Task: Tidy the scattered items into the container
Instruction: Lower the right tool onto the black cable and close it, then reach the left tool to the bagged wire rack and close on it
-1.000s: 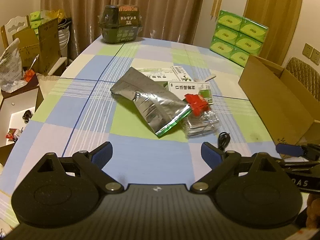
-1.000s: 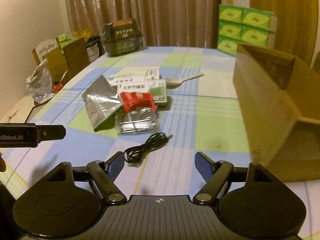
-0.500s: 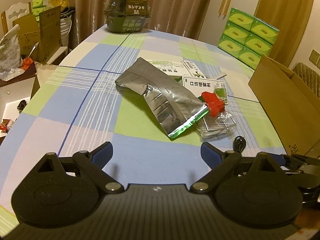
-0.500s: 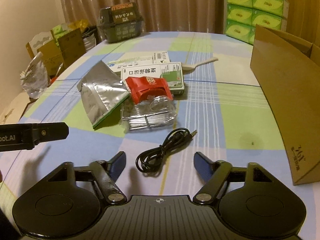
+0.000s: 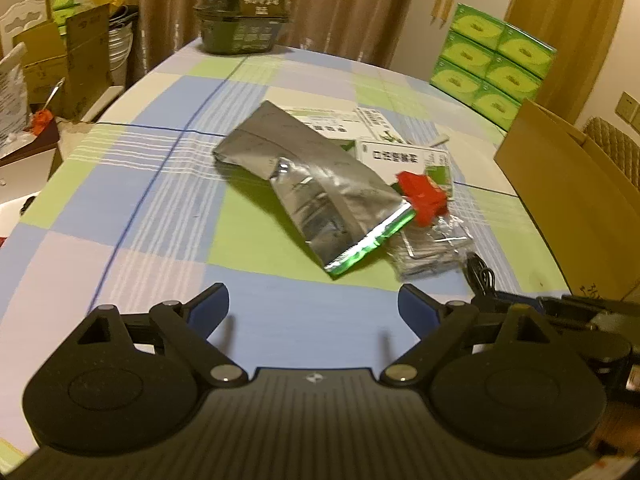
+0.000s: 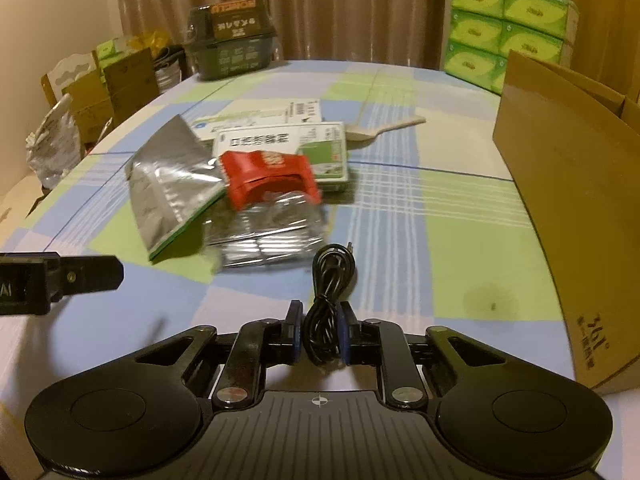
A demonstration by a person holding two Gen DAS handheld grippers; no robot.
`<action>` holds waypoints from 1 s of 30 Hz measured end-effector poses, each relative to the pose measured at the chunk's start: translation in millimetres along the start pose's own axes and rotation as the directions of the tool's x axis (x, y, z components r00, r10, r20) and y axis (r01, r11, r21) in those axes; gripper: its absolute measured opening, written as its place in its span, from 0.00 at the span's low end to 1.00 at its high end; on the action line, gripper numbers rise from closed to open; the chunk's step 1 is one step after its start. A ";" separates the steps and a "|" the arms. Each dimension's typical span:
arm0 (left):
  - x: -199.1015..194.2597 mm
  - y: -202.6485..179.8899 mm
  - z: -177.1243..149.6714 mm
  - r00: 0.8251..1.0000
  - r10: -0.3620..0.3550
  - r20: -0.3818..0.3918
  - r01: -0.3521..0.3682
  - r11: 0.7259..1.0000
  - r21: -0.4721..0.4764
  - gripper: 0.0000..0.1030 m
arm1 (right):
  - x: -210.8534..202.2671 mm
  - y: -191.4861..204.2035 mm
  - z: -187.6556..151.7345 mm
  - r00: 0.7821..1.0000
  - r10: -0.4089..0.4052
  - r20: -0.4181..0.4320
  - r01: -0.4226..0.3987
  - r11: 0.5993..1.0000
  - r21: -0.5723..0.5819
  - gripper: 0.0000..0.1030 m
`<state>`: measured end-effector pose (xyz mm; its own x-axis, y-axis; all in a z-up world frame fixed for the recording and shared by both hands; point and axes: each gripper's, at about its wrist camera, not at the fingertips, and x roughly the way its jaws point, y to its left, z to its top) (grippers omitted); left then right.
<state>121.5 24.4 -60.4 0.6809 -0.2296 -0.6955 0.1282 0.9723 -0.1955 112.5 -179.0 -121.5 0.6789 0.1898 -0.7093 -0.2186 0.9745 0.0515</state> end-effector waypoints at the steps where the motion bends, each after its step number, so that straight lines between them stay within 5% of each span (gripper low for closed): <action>1: 1.3 -3.0 0.2 1.000 -0.006 0.000 0.006 1.000 0.008 0.86 | -0.3 -4.2 1.0 1.000 -0.002 0.005 0.002 1.000 -0.003 0.14; 8: 11.7 -23.4 5.0 0.998 -0.063 -0.001 0.063 0.996 0.056 0.82 | 0.8 -28.9 9.1 1.000 -0.001 0.023 0.001 1.000 -0.019 0.13; 14: 23.4 -35.8 7.8 0.992 -0.129 -0.004 0.128 0.987 0.100 0.80 | 6.3 -38.0 14.1 0.994 0.110 0.007 -0.108 0.990 -0.092 0.13; 25: 20.3 -30.3 7.3 0.994 -0.107 0.000 0.107 0.990 0.093 0.79 | -3.6 -22.7 2.5 0.970 0.242 -0.013 -0.239 0.945 -0.225 0.13; 30: 23.1 -40.1 8.3 0.994 -0.113 0.001 0.112 0.988 0.104 0.80 | -9.8 -29.7 -5.1 0.983 0.185 0.005 -0.182 0.967 -0.178 0.13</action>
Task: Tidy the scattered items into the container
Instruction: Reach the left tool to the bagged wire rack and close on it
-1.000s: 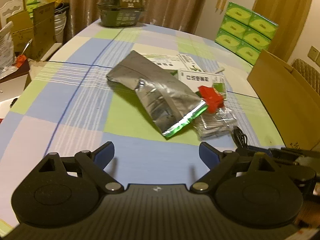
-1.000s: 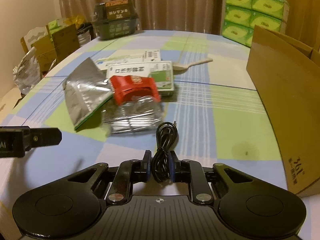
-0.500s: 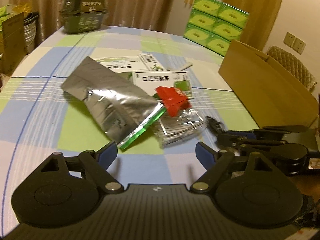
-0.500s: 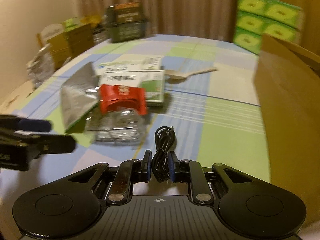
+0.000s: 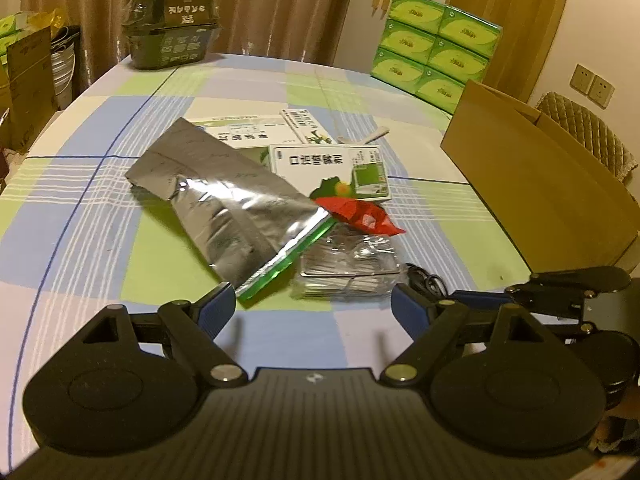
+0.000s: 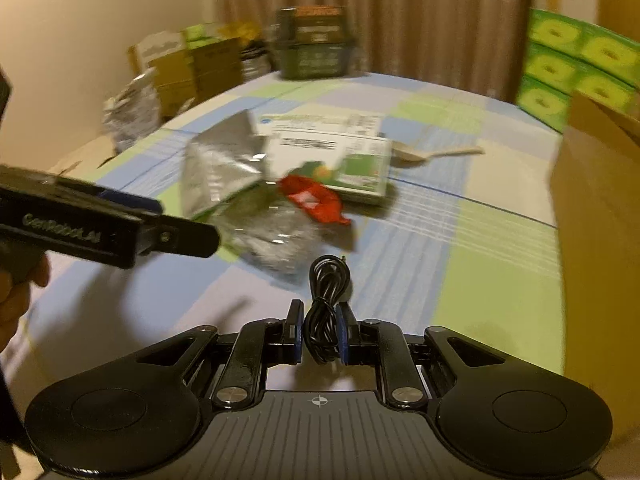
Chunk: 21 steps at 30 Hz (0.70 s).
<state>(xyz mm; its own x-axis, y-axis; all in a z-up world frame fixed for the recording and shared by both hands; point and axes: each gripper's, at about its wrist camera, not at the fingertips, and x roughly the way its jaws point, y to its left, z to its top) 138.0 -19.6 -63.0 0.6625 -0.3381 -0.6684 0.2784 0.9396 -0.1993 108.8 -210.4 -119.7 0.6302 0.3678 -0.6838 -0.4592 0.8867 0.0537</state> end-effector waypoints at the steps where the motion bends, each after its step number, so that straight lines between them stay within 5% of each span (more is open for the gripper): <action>1: 2.4 -3.2 0.5 1.000 0.001 -0.001 -0.001 1.000 0.005 0.80 | -0.9 -3.3 -1.0 1.000 -0.025 0.002 0.025 0.999 0.019 0.13; 5: 15.7 -15.6 1.7 1.000 0.002 -0.016 -0.001 1.000 0.027 0.80 | -3.6 -16.7 -3.6 0.996 -0.091 0.000 0.091 0.993 0.072 0.13; 17: 51.4 -37.3 10.6 0.997 0.071 -0.024 -0.070 0.996 0.051 0.86 | -10.1 -35.6 -11.0 0.992 -0.123 0.011 0.121 0.987 0.109 0.13; 21: 58.2 -41.5 13.2 0.992 0.113 -0.050 -0.110 0.992 0.068 0.74 | -11.0 -36.8 -12.2 0.992 -0.122 0.013 0.120 0.986 0.114 0.13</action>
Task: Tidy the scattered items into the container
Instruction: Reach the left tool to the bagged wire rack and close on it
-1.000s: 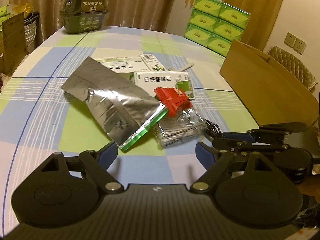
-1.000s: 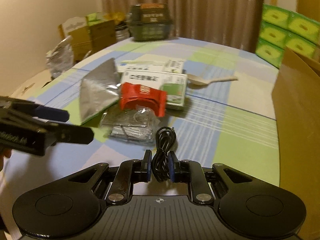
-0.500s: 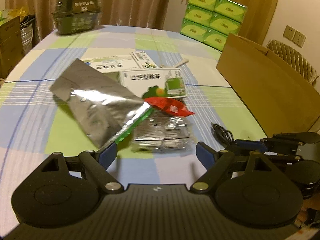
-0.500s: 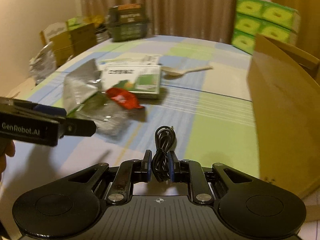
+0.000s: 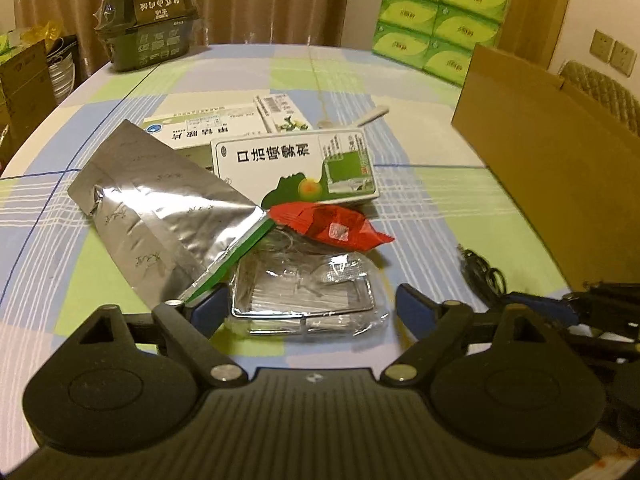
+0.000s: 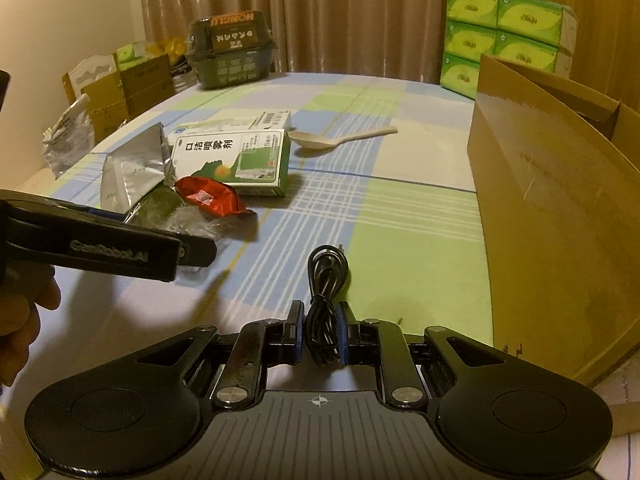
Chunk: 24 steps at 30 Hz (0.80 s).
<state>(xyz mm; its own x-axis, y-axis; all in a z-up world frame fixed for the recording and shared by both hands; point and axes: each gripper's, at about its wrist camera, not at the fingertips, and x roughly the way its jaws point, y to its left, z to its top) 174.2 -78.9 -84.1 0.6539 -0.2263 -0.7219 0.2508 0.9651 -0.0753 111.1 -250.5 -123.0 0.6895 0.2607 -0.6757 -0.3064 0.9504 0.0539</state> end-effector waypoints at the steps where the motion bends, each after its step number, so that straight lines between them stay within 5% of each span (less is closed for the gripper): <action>1: -1.1 -0.9 -0.3 1.000 0.005 -0.002 -0.005 1.000 0.008 0.72 | -0.7 -0.3 -0.3 1.000 -0.001 -0.001 0.001 1.000 0.003 0.13; 11: -45.2 -9.7 -36.7 0.998 -0.051 -0.032 0.053 0.997 0.061 0.66 | -19.0 7.4 -14.5 1.000 -0.008 -0.008 0.008 1.000 0.005 0.13; 18: -56.2 -7.9 -48.0 0.999 -0.038 -0.030 0.040 0.998 0.058 0.75 | -21.2 12.7 -18.0 0.999 -0.037 0.004 0.037 0.999 -0.009 0.15; 20: -56.5 -7.8 -45.2 0.999 -0.036 -0.018 0.036 0.998 0.056 0.75 | -19.4 12.7 -16.6 0.999 -0.043 0.006 0.043 0.999 -0.009 0.21; 22: -55.9 -7.2 -42.2 0.999 -0.036 -0.010 0.036 0.998 0.052 0.75 | -17.6 11.3 -16.3 0.999 -0.041 0.009 0.041 0.999 -0.005 0.40; 24: -54.8 -6.9 -40.4 0.999 -0.034 -0.008 0.034 0.998 0.050 0.75 | -15.3 9.9 -16.2 0.999 -0.038 0.012 0.038 0.999 -0.003 0.41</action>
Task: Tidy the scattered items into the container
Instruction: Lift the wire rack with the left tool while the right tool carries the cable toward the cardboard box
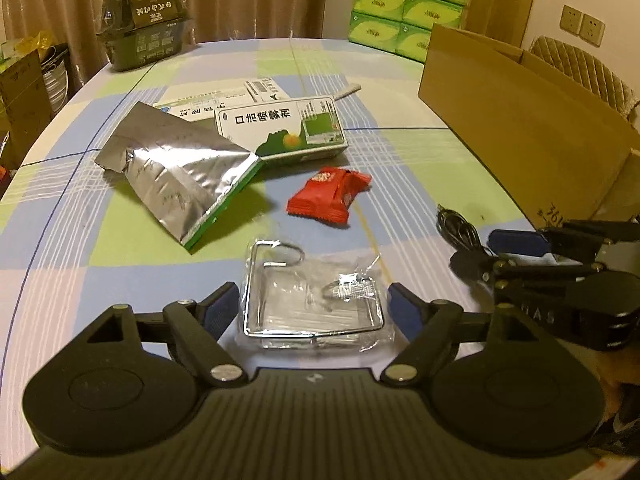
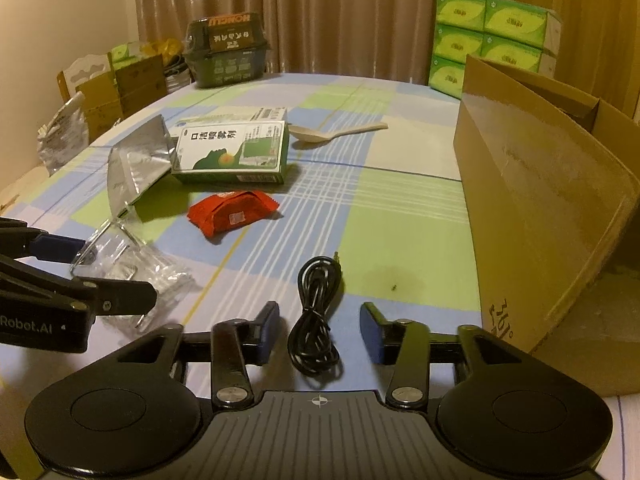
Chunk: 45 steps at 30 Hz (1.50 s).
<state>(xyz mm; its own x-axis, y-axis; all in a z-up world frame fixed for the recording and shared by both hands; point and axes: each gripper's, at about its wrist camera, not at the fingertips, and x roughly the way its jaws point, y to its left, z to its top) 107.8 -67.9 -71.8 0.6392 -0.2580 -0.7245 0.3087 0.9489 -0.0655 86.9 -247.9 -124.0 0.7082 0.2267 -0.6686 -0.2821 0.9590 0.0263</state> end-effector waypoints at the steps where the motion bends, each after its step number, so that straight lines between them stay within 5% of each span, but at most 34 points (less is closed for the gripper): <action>1: 0.7 -0.2 0.6 1.000 0.001 0.000 -0.001 1.000 0.002 0.75 | 0.9 -0.2 0.2 1.000 0.001 0.003 -0.001 1.000 -0.005 0.41; 9: 5.2 0.9 -1.3 1.000 -0.005 -0.012 0.005 1.000 -0.003 0.75 | 8.4 0.1 6.4 1.000 0.021 0.003 -0.021 1.000 -0.019 0.39; 12: 4.2 0.1 -2.1 1.000 -0.006 -0.001 0.006 1.000 0.004 0.70 | 7.9 2.3 7.4 1.000 0.024 0.000 -0.024 0.999 -0.032 0.18; 33: -40.2 1.0 -6.4 0.999 -0.015 0.037 0.015 1.000 0.002 0.64 | -41.4 13.0 11.6 0.999 0.015 0.045 -0.016 1.000 0.021 0.15; 36: -49.2 -1.9 -5.0 0.999 -0.017 0.047 0.017 1.000 0.004 0.64 | -50.6 14.3 14.3 0.998 0.012 0.057 -0.013 1.000 0.020 0.00; 45: -70.3 -7.4 -7.0 0.997 -0.009 0.071 0.009 1.000 0.011 0.64 | -52.5 11.7 6.3 1.000 0.005 0.004 -0.006 0.999 0.034 0.00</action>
<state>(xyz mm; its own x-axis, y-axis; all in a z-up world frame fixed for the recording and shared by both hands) 55.6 -55.5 -25.2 0.6848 -0.2791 -0.6731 0.3222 0.9445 -0.0639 50.5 -247.5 -83.9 0.7095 0.2325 -0.6652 -0.2638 0.9630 0.0553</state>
